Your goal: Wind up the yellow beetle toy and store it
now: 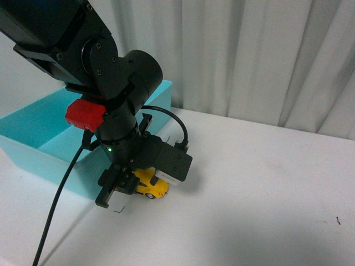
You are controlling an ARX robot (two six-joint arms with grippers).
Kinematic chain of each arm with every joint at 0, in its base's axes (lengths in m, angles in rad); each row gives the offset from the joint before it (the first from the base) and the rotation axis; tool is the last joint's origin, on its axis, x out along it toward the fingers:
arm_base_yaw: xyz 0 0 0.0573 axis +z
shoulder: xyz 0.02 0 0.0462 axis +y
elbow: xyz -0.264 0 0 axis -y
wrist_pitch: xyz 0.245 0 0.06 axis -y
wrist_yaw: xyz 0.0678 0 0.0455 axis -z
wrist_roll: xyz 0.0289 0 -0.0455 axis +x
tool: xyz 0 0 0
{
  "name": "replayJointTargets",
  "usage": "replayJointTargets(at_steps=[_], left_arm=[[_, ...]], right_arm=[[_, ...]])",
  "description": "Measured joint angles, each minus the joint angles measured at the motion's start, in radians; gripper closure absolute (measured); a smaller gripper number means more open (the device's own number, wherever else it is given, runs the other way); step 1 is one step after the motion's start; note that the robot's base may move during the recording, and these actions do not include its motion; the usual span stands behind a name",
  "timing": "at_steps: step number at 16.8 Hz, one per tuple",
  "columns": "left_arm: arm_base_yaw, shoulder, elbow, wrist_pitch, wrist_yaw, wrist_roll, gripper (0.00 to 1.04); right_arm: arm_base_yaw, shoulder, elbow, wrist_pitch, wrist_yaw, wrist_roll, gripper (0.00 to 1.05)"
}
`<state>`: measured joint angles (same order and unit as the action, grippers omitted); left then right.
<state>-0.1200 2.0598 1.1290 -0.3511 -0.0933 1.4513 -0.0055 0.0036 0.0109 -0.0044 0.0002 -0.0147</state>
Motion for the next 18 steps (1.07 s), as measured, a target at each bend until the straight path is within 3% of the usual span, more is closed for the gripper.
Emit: replayJointTargets(at_steps=[3, 7, 13, 14, 15, 16, 17, 18], left_arm=[[-0.006, -0.003, 0.005, -0.005, 0.013, 0.015, 0.64], [-0.022, -0.029, 0.006, -0.042, 0.103, -0.008, 0.64], [-0.037, -0.318, 0.008, -0.085, 0.414, -0.273, 0.64], [-0.005, -0.386, 0.021, -0.058, 0.492, -0.355, 0.64], [0.117, -0.499, 0.066, 0.112, 0.611, -0.569, 0.64], [0.249, -0.488, 0.103, 0.312, 0.508, -0.814, 0.64], [0.346, -0.356, 0.112, 0.346, 0.247, -0.975, 0.64], [0.365, -0.195, 0.125, 0.303, 0.011, -1.014, 0.64]], right_arm=[[0.000, 0.000, 0.000, 0.000, 0.000, 0.000, 0.07], [0.000, 0.000, 0.000, 0.000, 0.000, 0.000, 0.07], [0.000, 0.000, 0.000, 0.000, 0.000, 0.000, 0.07], [0.000, 0.000, 0.000, 0.000, 0.000, 0.000, 0.07], [0.000, 0.000, 0.000, 0.000, 0.000, 0.000, 0.07], [0.000, 0.000, 0.000, 0.000, 0.000, 0.000, 0.07], [0.000, 0.000, 0.000, 0.000, 0.000, 0.000, 0.07], [0.000, 0.000, 0.000, 0.000, 0.000, 0.000, 0.07]])
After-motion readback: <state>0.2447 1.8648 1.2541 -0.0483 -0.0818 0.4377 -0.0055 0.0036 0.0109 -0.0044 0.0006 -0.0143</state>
